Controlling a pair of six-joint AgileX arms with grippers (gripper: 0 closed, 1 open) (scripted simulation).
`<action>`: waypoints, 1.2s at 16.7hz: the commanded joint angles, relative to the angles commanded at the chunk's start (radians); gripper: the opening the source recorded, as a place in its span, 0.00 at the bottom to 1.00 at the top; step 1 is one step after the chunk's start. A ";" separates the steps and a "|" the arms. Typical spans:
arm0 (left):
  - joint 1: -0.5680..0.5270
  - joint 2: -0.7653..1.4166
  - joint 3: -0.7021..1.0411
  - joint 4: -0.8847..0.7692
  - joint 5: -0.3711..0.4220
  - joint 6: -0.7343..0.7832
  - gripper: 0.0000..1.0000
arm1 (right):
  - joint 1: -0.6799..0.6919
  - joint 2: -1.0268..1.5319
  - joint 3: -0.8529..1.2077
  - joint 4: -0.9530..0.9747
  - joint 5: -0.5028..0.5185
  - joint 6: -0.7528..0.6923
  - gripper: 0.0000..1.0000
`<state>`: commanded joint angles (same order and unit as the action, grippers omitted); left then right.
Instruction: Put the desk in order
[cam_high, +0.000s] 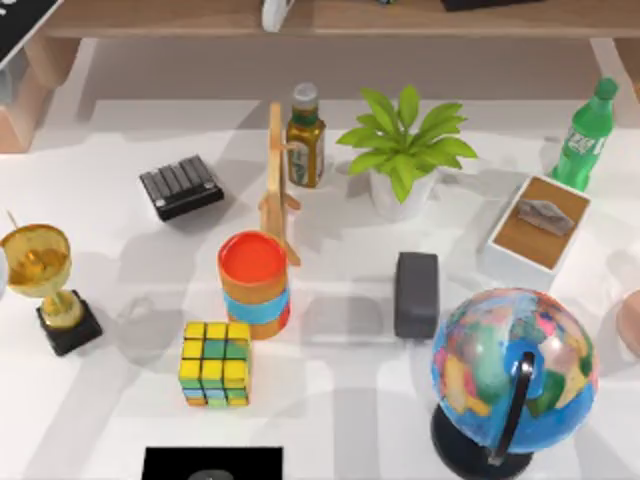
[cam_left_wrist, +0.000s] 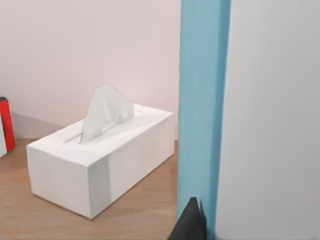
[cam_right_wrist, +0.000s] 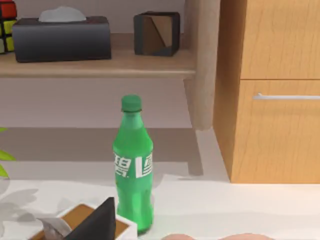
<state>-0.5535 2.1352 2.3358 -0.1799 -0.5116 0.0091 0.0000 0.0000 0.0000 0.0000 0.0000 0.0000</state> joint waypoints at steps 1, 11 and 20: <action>0.000 0.000 0.000 0.000 0.000 0.000 0.00 | 0.000 0.000 0.000 0.000 0.000 0.000 1.00; -0.039 -0.134 -0.152 0.016 -0.038 0.003 0.00 | 0.000 0.000 0.000 0.000 0.000 0.000 1.00; 0.002 -0.196 -0.165 0.030 -0.038 0.047 0.00 | 0.000 0.000 0.000 0.000 0.000 0.000 1.00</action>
<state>-0.5517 1.9390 2.1708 -0.1500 -0.5496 0.0565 0.0000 0.0000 0.0000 0.0000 0.0000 0.0000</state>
